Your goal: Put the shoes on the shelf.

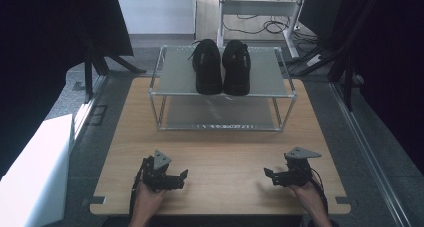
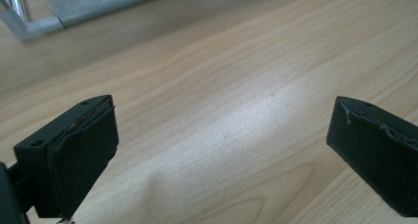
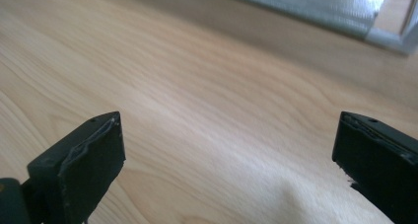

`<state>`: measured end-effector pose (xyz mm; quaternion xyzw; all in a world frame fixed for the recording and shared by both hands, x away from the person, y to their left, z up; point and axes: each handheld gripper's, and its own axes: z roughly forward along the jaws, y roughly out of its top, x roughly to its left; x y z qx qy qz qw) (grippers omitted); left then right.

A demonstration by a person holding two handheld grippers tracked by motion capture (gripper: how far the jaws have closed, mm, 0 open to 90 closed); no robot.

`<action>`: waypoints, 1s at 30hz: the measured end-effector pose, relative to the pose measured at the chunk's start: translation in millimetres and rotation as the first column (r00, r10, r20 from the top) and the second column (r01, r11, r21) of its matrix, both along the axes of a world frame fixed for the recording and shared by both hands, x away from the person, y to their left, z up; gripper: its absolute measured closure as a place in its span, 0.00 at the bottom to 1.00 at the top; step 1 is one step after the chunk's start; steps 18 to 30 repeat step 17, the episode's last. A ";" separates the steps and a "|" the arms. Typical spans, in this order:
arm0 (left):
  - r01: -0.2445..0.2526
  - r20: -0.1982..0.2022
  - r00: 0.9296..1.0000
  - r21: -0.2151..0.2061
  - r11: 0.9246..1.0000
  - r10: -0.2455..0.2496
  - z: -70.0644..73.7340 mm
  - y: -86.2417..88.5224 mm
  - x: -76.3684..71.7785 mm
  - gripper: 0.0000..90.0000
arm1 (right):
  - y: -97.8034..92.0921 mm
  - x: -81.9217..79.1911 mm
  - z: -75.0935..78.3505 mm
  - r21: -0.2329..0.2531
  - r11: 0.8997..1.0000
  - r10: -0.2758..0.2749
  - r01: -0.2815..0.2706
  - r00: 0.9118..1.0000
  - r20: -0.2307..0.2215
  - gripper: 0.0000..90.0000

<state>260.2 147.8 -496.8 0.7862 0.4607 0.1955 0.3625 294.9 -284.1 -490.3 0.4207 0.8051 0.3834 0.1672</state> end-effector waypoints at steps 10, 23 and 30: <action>0.010 -0.070 0.998 0.114 0.993 -0.002 -19.2 -6.0 3.6 0.00 | 0.8 2.1 -20.8 -0.101 0.994 0.037 -0.041 0.999 -0.036 0.00; 0.009 -0.067 0.998 0.133 0.991 0.000 -20.4 -8.6 4.4 0.00 | 1.6 3.7 -27.1 -0.108 0.992 0.051 -0.059 0.996 -0.068 0.01; 0.009 -0.067 0.998 0.133 0.991 0.000 -20.4 -8.6 4.4 0.00 | 1.6 3.7 -27.1 -0.108 0.992 0.051 -0.059 0.996 -0.068 0.01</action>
